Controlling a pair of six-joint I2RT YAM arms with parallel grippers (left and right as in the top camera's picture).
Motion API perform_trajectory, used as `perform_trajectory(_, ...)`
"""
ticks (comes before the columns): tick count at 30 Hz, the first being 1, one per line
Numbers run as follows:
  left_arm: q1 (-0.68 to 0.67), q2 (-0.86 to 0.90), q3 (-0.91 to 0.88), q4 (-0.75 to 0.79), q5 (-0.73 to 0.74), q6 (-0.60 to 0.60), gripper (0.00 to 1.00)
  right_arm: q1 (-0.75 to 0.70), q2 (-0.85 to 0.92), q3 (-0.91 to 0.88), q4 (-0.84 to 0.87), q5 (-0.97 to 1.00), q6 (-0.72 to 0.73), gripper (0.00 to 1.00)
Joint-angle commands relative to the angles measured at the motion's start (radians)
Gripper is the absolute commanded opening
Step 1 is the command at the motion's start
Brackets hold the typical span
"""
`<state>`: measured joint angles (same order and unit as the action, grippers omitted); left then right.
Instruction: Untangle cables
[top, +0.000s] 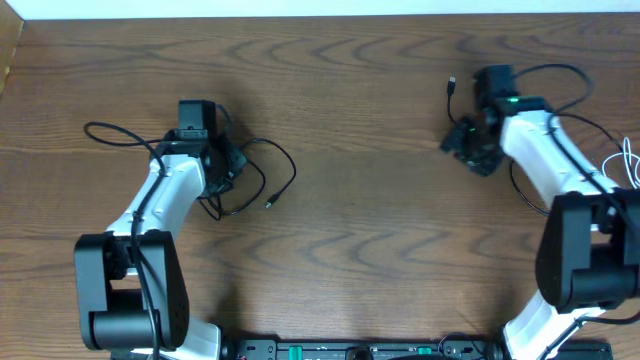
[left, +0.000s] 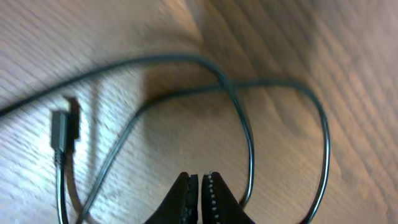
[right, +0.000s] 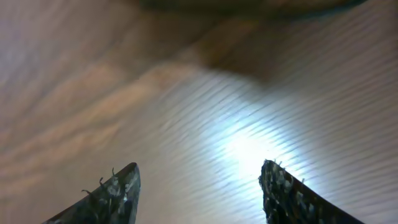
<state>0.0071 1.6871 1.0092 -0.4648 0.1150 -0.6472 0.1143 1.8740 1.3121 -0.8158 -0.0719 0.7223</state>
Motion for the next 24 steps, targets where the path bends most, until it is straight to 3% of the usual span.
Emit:
perform_trajectory(1, -0.033, -0.002, 0.009, -0.024, 0.023, 0.033, 0.17, 0.08, 0.021, 0.008, -0.037, -0.017, -0.04, 0.63)
perform_trajectory(5, -0.076, 0.01, 0.009, -0.024, -0.034, 0.079, 0.4, 0.163, 0.024, 0.006, -0.067, -0.009, -0.058, 0.66)
perform_trajectory(7, -0.096, 0.025, 0.009, -0.024, -0.051, 0.105, 0.43, 0.192, 0.024, 0.006, -0.05, -0.008, -0.058, 0.67)
perform_trajectory(11, -0.142, 0.063, 0.009, -0.028, -0.031, 0.274, 0.54, 0.232, 0.024, 0.006, -0.037, 0.014, -0.058, 0.68)
perform_trajectory(24, -0.229, 0.119, 0.009, -0.028, 0.267, 0.57, 0.56, 0.245, 0.024, 0.006, -0.03, 0.017, -0.058, 0.67)
